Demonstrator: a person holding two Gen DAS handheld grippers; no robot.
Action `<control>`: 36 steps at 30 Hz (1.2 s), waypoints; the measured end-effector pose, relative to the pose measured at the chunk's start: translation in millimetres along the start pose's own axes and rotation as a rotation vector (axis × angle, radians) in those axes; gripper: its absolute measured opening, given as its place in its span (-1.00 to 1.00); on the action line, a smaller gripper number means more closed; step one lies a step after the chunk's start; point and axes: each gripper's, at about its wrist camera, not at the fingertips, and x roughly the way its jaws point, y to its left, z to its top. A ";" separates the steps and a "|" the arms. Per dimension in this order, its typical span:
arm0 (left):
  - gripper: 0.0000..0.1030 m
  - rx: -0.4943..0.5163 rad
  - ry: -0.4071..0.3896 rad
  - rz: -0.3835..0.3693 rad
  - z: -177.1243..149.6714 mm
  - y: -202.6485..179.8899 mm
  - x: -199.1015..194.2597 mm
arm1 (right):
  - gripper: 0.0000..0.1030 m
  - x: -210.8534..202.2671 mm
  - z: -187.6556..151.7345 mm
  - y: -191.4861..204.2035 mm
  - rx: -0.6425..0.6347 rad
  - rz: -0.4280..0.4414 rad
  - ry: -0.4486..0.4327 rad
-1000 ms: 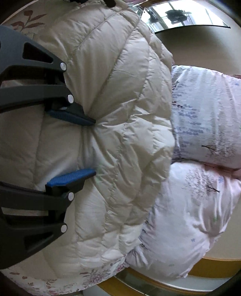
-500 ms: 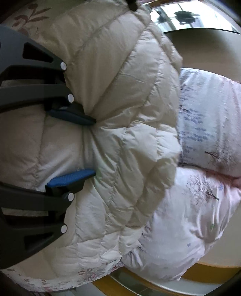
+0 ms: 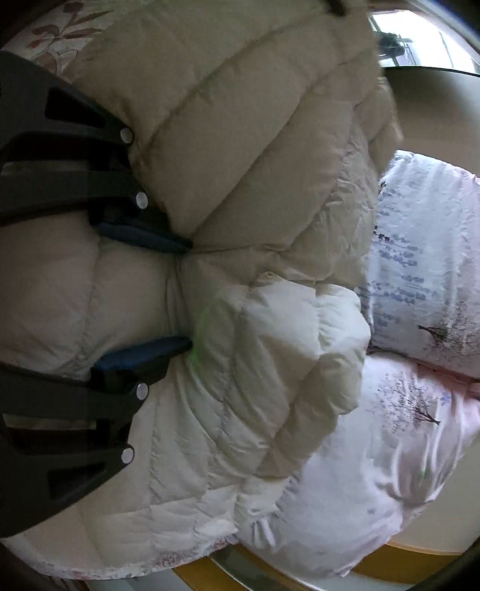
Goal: Fold large clothes
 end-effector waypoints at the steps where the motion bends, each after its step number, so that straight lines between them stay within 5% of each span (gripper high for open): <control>1: -0.45 0.026 -0.004 -0.039 -0.4 -11.2 -1.1 | -0.05 1.0 -0.1 1.2 0.000 0.003 0.001; 9: -0.45 0.208 0.035 -0.311 -21.9 -93.1 4.5 | -0.05 8.1 5.8 -5.6 0.031 0.094 0.025; 16: -0.45 0.410 0.082 -0.362 -59.8 -153.9 13.6 | -0.08 -19.9 -0.1 -80.0 0.200 0.342 -0.026; 19: -0.45 0.429 0.110 -0.372 -68.9 -163.3 21.9 | -0.08 -46.5 -18.1 -131.5 0.296 0.247 -0.087; 24: -0.45 0.469 0.158 -0.400 -86.0 -174.6 30.2 | -0.20 -36.8 -51.2 -192.3 0.425 0.121 0.000; 36: -0.45 0.650 0.540 -0.463 -188.2 -199.4 74.3 | -0.16 11.0 -53.9 -212.6 0.480 0.329 0.048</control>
